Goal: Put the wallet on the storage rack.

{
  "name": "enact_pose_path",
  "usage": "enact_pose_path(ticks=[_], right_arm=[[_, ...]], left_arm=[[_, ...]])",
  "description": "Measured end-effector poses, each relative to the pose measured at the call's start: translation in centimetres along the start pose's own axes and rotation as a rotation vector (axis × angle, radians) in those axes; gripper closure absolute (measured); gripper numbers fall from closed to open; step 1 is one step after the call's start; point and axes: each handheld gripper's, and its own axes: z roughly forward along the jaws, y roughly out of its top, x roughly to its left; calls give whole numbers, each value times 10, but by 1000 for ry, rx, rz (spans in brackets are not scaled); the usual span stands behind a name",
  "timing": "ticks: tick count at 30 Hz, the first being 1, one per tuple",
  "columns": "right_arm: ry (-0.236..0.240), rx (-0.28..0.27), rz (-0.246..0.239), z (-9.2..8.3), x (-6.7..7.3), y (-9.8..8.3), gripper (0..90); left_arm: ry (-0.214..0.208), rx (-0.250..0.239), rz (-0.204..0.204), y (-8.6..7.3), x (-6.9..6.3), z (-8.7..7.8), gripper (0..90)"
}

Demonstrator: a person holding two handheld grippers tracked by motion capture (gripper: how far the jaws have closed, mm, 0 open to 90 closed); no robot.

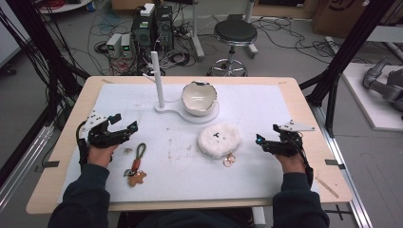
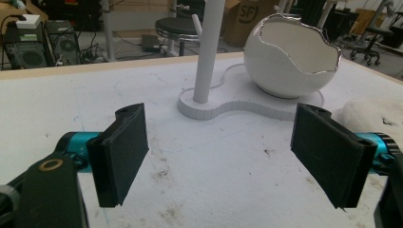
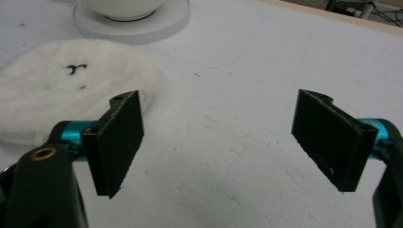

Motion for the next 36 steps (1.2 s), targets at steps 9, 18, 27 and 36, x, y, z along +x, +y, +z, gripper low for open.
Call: enact_pose_path(ticks=[9, 18, 27, 36], right_arm=[[8, 7, 11, 4, -1, 0, 181], [66, 18, 22, 10, 12, 4, 182], [157, 40, 53, 32, 32, 7, 283], [205, 192, 50, 66, 41, 4, 309]], left_arm=[[-1, 4, -9, -1, 0, 2, 204], [-30, 27, 12, -1, -10, 7, 221], [-48, 35, 35, -1, -16, 10, 223], [-68, 55, 53, -2, -25, 18, 225]])
